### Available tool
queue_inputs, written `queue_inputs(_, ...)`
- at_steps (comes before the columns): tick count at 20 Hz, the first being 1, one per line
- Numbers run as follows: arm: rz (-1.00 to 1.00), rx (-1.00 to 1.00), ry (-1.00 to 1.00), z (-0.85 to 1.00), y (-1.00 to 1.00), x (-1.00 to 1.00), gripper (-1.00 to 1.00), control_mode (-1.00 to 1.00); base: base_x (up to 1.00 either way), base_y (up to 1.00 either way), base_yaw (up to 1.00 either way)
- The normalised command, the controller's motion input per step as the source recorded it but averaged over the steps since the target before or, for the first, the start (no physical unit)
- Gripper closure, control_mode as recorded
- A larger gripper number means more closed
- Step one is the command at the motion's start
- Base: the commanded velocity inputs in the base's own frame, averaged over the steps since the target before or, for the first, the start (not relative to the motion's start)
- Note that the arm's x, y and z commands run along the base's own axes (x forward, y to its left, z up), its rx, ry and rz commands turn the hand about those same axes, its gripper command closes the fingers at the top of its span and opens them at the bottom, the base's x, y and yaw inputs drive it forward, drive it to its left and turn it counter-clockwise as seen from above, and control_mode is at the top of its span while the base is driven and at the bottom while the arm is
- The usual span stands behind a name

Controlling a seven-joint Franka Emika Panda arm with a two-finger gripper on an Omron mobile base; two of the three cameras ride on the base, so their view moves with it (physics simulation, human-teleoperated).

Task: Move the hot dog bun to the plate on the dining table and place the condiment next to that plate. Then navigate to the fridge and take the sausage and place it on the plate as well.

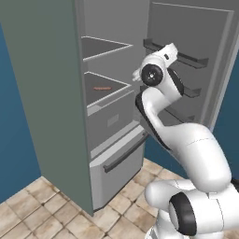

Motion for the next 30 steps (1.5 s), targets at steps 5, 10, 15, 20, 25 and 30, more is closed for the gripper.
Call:
queue_inputs(5,-0.06,0.09,0.28,0.13,0.31,-0.58,-1.00,-1.00,0.00,0.00,0.00)
queue_inputs(10,-0.06,0.16,0.10,-0.14,0.21,-0.86,-1.00,-1.00,0.00,0.00,0.00)
queue_inputs(15,0.00,0.20,0.05,-0.17,0.00,-1.00,-1.00,-1.00,0.00,0.00,0.00)
queue_inputs(20,0.05,0.14,0.09,-0.05,-0.03,-0.61,-1.00,-1.00,0.00,0.00,0.00)
queue_inputs(25,0.11,0.20,0.02,0.00,-0.16,-0.75,-1.00,-1.00,0.00,0.00,0.00)
queue_inputs(30,0.09,0.05,0.09,-0.17,0.00,-0.50,-1.00,-1.00,0.00,0.00,0.00)
